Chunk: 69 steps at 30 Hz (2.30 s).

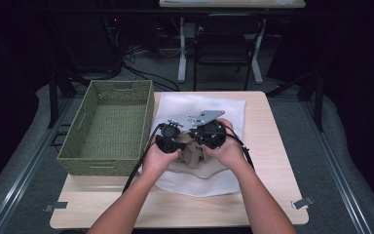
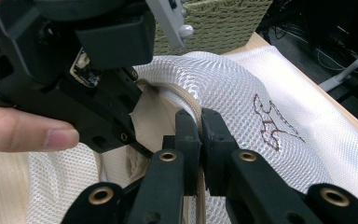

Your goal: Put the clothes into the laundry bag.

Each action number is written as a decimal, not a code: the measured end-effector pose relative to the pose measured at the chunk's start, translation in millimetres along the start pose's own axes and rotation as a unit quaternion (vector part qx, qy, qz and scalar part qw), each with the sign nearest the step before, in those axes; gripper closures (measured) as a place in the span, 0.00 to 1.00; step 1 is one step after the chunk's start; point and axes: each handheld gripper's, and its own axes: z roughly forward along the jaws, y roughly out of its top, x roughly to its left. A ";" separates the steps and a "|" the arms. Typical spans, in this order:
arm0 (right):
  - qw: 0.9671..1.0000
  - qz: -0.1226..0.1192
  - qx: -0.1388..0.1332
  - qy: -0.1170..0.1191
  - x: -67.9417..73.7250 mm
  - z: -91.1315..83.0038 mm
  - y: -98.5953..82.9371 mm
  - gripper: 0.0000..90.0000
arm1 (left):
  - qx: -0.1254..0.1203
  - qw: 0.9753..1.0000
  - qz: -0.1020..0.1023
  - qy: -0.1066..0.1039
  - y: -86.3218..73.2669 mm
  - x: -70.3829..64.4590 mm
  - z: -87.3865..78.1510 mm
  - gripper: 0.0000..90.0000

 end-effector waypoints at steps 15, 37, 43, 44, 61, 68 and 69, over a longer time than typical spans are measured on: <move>1.000 -0.001 0.002 0.000 -0.2 1.1 -0.3 0.96 | 0.001 1.000 -0.010 0.001 3.4 2.5 5.9 0.88; 1.000 -0.001 0.003 0.001 -0.1 2.0 -0.9 0.96 | -0.002 1.000 -0.004 -0.003 -2.1 2.1 8.2 0.74; 1.000 -0.001 0.003 0.001 -0.5 2.6 -1.3 0.96 | -0.002 1.000 0.000 0.001 -4.1 2.5 5.4 0.75; 1.000 -0.001 0.003 0.002 -0.5 2.8 -1.4 0.96 | -0.002 1.000 0.000 0.002 -4.2 2.7 5.3 0.77; 1.000 -0.003 0.005 0.003 0.8 5.7 -2.3 0.96 | -0.001 1.000 0.000 0.005 -3.1 1.8 7.1 0.86; 1.000 -0.002 0.005 0.004 0.1 5.2 -2.6 0.96 | 0.000 1.000 0.003 0.007 -4.8 1.2 6.7 0.84; 1.000 -0.002 0.005 0.004 0.0 5.2 -2.6 0.96 | -0.001 1.000 0.003 0.007 -5.4 1.3 6.7 0.84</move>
